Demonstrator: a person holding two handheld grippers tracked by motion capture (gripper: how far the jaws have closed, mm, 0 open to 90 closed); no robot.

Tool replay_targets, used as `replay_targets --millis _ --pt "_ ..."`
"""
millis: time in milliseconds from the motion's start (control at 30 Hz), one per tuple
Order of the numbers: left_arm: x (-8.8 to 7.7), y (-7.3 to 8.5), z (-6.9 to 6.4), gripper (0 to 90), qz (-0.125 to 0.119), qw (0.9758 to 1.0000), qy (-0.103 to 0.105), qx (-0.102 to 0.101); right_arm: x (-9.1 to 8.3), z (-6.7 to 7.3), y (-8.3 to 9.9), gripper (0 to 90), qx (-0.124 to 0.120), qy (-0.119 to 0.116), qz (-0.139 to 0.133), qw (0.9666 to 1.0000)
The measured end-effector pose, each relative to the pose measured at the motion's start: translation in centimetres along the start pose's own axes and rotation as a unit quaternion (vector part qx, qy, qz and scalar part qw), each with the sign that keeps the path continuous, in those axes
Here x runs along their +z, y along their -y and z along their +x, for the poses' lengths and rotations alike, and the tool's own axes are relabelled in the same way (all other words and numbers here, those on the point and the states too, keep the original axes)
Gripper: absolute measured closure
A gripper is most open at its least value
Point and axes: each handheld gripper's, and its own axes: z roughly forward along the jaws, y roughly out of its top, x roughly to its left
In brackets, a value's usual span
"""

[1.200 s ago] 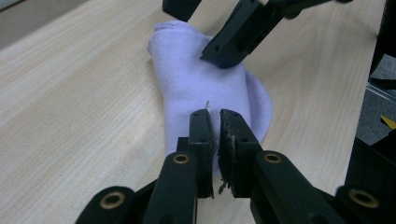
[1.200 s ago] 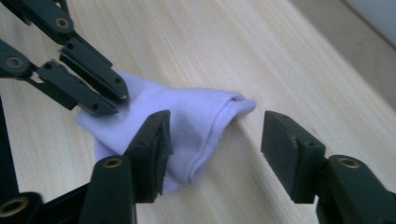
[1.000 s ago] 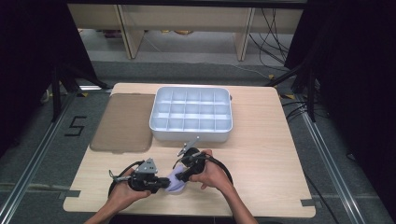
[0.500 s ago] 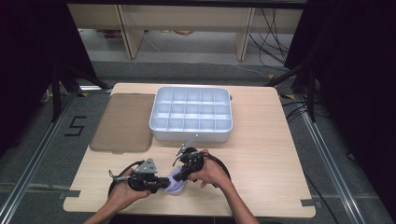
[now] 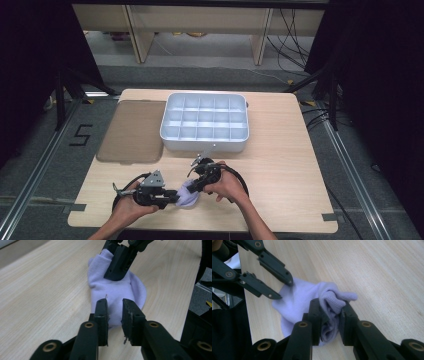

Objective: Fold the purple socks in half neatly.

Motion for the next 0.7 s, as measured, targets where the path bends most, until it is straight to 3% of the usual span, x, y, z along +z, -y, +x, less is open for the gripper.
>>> replay_targets --millis 67,167,200,233,367,400,433,467,533,600,700 --pt "-0.4 0.0 0.2 68.6 -0.005 1.0 -0.001 0.001 -0.1 0.0 0.0 75.9 -0.003 -0.001 -0.002 1.0" --pt "-0.9 0.3 0.2 60.9 -0.015 0.9997 0.0 -0.022 -0.1 0.0 0.1 76.1 0.0 -0.001 0.0 1.0" --pt "-1.1 0.3 0.4 58.7 -0.012 0.9998 -0.001 -0.016 0.0 0.1 0.1 76.2 0.0 -0.003 -0.001 1.0" --pt "-1.2 0.5 0.3 56.1 -0.018 0.9993 -0.001 -0.033 -0.1 0.1 0.1 76.2 -0.004 0.003 -0.002 1.0" --pt "-2.1 1.4 0.5 45.5 -0.012 0.9992 -0.005 -0.037 -0.2 0.4 0.1 76.7 -0.014 0.021 -0.005 0.9997" --pt "-2.3 2.0 0.4 43.3 -0.012 0.9987 -0.004 -0.049 -0.3 0.6 0.1 76.9 -0.017 0.02 -0.007 0.9996" --pt "-2.3 2.0 0.4 42.5 -0.012 0.9987 -0.004 -0.049 -0.3 0.6 0.1 76.9 -0.017 0.02 -0.007 0.9996" --pt "-2.4 2.2 0.7 42.5 -0.003 0.9993 -0.008 -0.036 -0.4 0.6 0.1 77.0 -0.025 0.021 -0.008 0.9994" --pt "-2.5 2.6 0.5 40.7 -0.002 0.9986 -0.008 -0.052 -0.4 0.7 0.1 77.1 -0.027 0.022 -0.008 0.9994" --pt "-2.6 2.7 0.7 39.0 0.008 0.9991 -0.019 -0.038 -0.5 0.9 0.0 77.2 -0.035 0.031 -0.005 0.9989" --pt "-2.5 2.6 0.7 36.4 0.009 0.999 -0.027 -0.034 -0.8 1.4 -0.1 77.3 -0.038 0.037 -0.006 0.9986"
